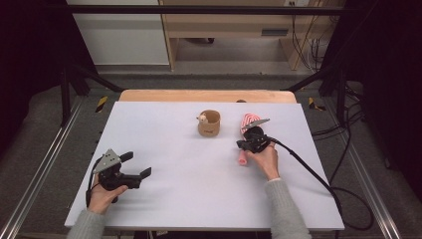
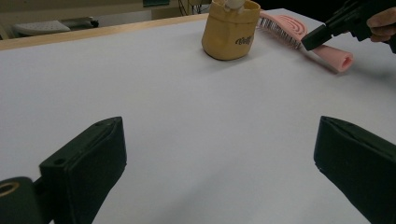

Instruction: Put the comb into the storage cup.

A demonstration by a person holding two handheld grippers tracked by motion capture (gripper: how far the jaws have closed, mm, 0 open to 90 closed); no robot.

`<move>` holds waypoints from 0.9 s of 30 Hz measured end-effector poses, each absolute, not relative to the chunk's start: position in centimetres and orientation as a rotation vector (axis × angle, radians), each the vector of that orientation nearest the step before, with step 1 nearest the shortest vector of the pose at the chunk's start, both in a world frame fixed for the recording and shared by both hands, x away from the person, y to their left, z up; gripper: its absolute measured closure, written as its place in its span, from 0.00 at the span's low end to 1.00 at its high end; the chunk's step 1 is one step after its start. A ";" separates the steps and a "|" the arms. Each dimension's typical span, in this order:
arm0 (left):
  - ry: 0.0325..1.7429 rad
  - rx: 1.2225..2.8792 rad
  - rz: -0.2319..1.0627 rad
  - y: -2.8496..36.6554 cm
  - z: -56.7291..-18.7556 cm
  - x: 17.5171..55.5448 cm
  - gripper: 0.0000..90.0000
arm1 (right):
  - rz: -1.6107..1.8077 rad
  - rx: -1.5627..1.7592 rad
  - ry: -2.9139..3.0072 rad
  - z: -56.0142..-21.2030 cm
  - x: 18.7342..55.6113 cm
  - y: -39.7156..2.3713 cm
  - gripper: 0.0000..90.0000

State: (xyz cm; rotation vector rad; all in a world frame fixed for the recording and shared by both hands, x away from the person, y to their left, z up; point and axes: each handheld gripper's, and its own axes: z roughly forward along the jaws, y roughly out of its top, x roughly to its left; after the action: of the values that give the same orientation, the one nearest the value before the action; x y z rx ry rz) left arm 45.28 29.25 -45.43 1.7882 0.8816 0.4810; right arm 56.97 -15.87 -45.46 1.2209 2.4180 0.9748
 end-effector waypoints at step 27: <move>0.883 1.792 0.482 29.2 -45.5 45.3 0.03 | 0.989 1.248 2.389 -45.8 55.8 -18.5 1.00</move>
State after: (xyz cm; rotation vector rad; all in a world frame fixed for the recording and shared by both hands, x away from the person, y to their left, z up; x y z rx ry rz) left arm 45.30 29.18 -45.51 1.7916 0.8830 0.4824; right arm 55.80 -18.55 -45.84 1.2482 2.3894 0.9888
